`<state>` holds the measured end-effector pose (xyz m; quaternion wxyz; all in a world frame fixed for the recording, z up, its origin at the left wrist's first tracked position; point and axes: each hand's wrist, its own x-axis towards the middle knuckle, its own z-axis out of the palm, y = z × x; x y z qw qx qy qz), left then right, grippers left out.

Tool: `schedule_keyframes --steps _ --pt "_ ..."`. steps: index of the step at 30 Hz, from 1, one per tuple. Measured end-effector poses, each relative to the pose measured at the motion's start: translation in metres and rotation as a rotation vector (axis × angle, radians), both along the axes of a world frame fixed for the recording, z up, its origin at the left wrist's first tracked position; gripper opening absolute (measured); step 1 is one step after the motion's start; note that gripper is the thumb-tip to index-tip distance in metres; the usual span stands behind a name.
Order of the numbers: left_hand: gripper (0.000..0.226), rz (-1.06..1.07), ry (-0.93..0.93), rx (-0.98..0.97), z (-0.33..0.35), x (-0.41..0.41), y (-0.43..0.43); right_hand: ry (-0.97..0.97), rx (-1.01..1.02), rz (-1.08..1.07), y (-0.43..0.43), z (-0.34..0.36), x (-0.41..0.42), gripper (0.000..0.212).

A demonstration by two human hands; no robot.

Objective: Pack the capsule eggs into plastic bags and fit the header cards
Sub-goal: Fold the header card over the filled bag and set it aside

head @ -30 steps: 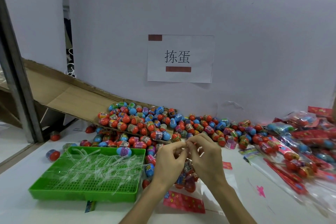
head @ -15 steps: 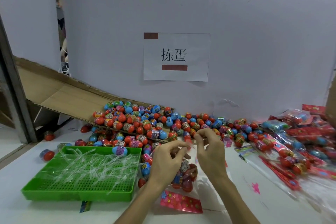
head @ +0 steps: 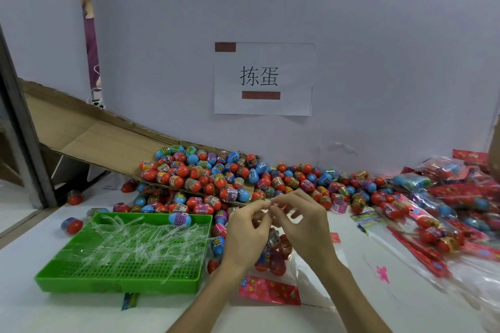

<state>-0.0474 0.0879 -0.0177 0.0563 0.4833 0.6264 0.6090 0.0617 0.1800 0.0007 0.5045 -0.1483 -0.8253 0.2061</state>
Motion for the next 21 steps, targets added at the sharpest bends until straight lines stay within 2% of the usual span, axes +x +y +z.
schedule_keyframes --steps 4,10,21 --pt "0.027 -0.01 0.08 0.021 -0.0007 0.0005 0.0005 -0.006 -0.009 -0.02 0.0009 -0.0009 -0.0003 0.018" --pt "0.018 -0.013 0.095 -0.011 -0.0053 -0.0025 0.0035 0.002 -0.015 -0.011 0.0005 0.0008 0.0022 0.016" --pt "0.019 0.001 0.151 -0.014 -0.002 0.0009 0.0029 0.036 -0.057 -0.14 -0.008 -0.0009 -0.0007 0.02"
